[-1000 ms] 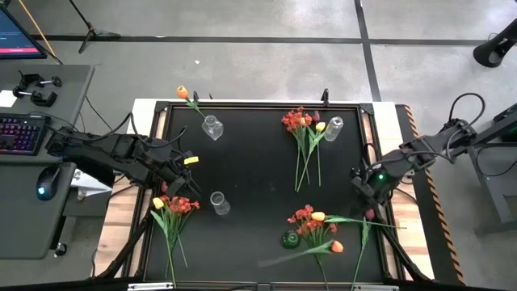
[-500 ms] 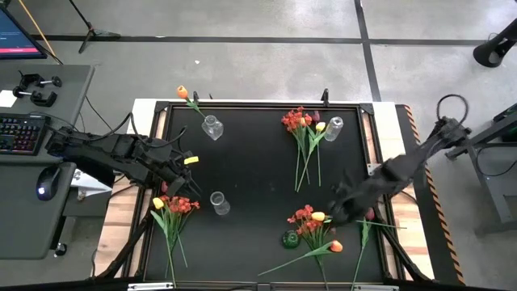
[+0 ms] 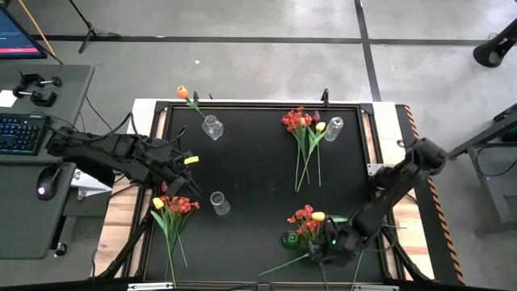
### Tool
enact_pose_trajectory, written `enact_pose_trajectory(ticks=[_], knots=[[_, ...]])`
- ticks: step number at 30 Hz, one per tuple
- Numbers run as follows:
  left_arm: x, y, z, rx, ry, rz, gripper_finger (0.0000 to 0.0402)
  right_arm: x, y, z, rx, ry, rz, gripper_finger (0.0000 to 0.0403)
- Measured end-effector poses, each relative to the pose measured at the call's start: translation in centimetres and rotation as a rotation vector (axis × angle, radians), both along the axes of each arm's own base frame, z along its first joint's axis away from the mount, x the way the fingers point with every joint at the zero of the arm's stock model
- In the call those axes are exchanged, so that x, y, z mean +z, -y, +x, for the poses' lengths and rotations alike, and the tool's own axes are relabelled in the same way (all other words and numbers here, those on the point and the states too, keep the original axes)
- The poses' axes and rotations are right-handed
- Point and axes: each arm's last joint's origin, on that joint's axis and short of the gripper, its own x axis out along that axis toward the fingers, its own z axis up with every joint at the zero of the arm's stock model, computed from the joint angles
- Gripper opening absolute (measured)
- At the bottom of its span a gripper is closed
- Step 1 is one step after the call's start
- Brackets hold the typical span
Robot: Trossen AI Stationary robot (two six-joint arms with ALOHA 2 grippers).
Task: Sort flowers into vase by color
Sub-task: Put the bottom orange flower into the top left transparent vase
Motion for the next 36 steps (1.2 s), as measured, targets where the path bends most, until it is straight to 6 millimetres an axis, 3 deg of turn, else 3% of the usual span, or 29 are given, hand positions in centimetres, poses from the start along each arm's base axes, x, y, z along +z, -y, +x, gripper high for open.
enact_pose_trajectory(ticks=[4,8,36], knots=[[0.0,0.0,0.0,0.003,-0.003,-0.006,0.023,-1.5,-0.9,0.5,-0.045,-0.013,0.024,0.0238],[0.0,0.0,0.0,0.012,-0.011,-0.019,0.023,-1.9,-0.9,1.8,-0.09,0.058,0.046,0.0254],[0.0,0.0,0.0,0.006,-0.006,-0.01,0.023,-3.2,3.2,2.9,-0.145,-0.159,-0.086,0.0249]])
